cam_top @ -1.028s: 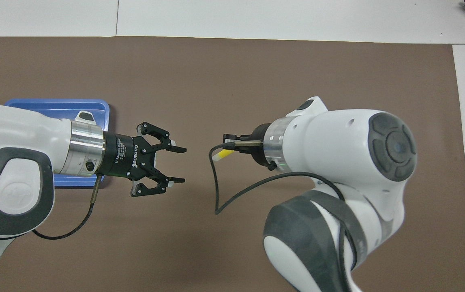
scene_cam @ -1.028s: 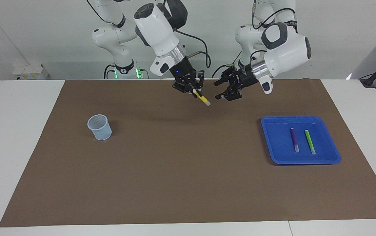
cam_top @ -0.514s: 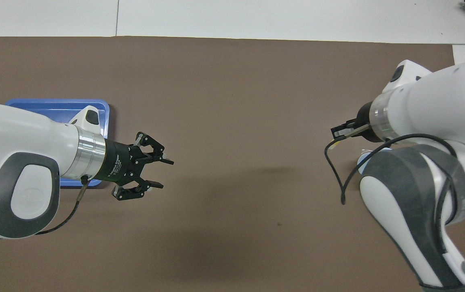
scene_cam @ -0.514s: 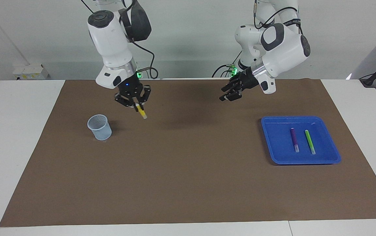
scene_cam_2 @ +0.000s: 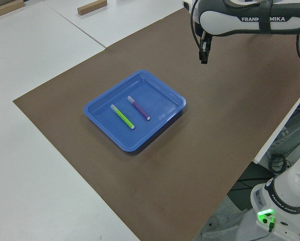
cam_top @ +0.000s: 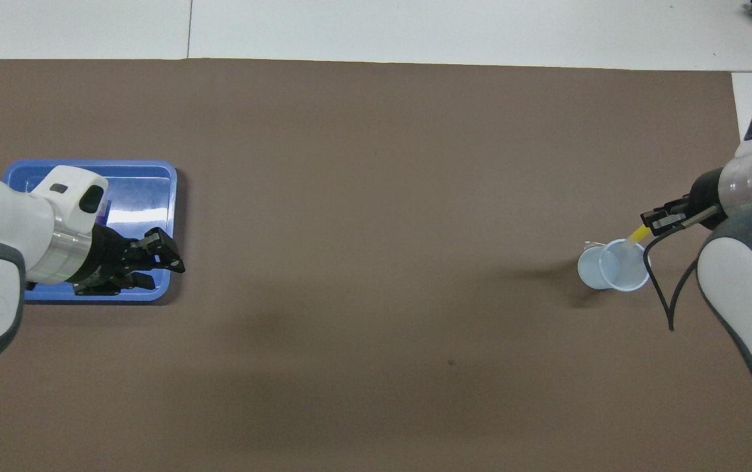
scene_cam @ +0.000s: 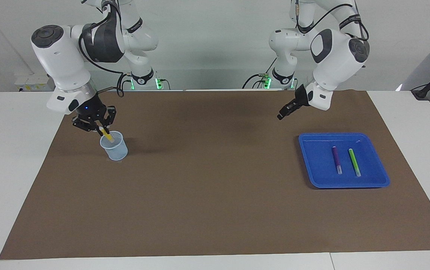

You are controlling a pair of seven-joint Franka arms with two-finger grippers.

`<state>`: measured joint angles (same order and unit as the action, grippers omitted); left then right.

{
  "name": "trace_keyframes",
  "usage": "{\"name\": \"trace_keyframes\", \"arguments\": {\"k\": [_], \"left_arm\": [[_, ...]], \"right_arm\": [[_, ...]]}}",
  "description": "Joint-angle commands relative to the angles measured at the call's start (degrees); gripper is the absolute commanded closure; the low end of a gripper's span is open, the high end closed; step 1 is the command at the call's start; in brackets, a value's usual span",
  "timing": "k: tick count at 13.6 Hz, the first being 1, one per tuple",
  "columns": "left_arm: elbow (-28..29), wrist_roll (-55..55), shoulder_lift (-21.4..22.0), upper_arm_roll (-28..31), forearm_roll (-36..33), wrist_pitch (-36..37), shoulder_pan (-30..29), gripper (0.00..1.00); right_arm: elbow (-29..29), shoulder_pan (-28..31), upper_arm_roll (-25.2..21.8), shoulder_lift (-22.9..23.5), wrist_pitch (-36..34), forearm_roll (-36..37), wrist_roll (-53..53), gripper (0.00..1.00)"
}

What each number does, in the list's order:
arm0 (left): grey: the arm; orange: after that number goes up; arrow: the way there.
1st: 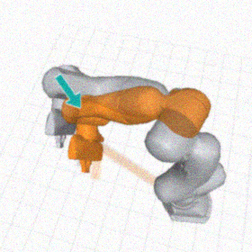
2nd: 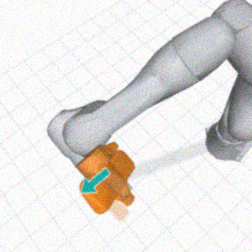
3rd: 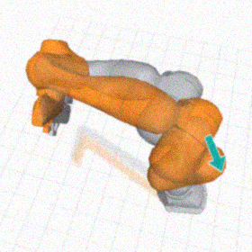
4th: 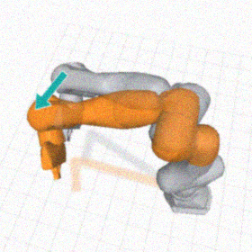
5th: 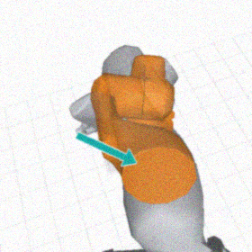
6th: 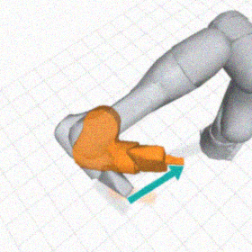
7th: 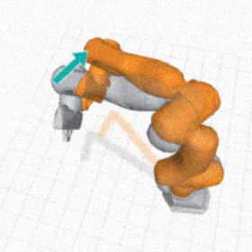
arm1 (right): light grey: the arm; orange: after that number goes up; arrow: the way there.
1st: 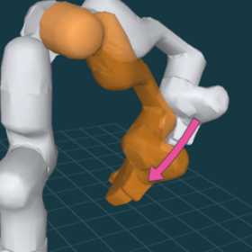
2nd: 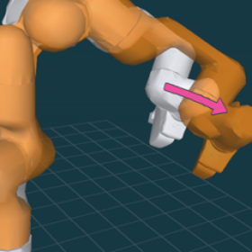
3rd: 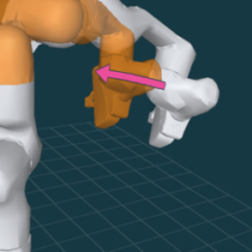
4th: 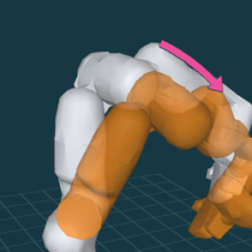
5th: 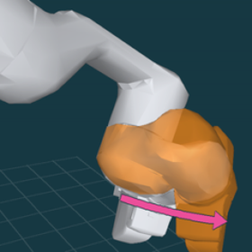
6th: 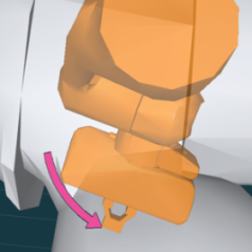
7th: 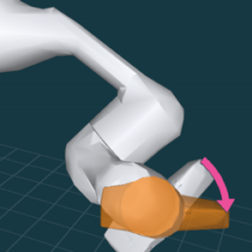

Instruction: Transfer and insert pens with both arms

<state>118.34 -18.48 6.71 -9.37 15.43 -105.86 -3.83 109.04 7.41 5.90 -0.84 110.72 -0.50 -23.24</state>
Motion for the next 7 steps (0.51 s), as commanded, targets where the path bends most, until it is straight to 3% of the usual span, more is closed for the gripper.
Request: {"name": "trace_keyframes", "arguments": {"k": [1, 7], "left_arm": [[1.7, 15.4, 0.9, -0.3, -4.7, -1.3, -5.7, 0.45], [2.0, 33.7, -4.8, -0.3, -10.6, -11.3, -12.6, 0.46]], "right_arm": [[6.9, 1.2, 1.0, -3.8, 3.0, 1.0, -0.4, 1.00], [12.8, 1.2, 1.0, -6.0, 4.8, 0.9, -0.2, 1.00]]}}
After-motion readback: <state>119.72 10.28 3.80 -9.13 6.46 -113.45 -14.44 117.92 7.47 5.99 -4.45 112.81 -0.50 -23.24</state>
